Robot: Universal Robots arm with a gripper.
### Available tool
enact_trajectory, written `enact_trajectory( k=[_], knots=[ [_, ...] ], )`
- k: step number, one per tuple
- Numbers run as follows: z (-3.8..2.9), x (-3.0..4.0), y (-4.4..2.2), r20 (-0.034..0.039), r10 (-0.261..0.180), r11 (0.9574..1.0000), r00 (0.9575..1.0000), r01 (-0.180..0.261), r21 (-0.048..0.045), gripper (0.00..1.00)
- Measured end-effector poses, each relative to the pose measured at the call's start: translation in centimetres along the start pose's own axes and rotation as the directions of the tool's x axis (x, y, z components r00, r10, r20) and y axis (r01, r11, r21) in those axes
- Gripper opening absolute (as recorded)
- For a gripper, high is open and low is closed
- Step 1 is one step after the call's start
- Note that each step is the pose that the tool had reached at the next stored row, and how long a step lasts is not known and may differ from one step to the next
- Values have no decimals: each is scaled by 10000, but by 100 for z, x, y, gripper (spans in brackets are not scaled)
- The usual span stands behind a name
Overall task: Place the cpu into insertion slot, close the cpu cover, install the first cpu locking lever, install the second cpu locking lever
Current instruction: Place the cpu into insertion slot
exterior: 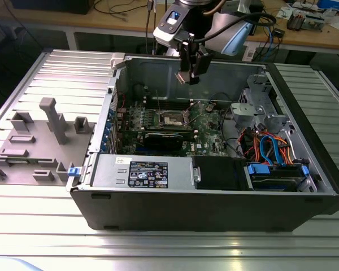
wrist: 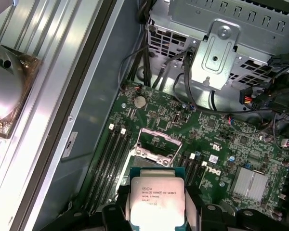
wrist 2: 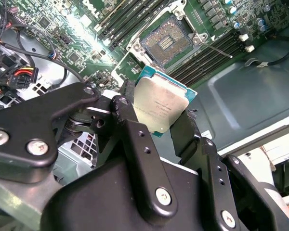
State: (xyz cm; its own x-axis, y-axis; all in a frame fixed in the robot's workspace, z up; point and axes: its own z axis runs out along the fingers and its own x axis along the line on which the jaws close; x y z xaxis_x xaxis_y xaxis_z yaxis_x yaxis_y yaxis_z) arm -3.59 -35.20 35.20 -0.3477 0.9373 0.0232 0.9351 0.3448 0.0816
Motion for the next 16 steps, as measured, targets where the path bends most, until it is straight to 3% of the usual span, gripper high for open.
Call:
enact_trajectory(
  k=[16],
  knots=[
    [3, 0, 0, 31, 380, 9993, 9993, -380, -9, 54]
  ],
)
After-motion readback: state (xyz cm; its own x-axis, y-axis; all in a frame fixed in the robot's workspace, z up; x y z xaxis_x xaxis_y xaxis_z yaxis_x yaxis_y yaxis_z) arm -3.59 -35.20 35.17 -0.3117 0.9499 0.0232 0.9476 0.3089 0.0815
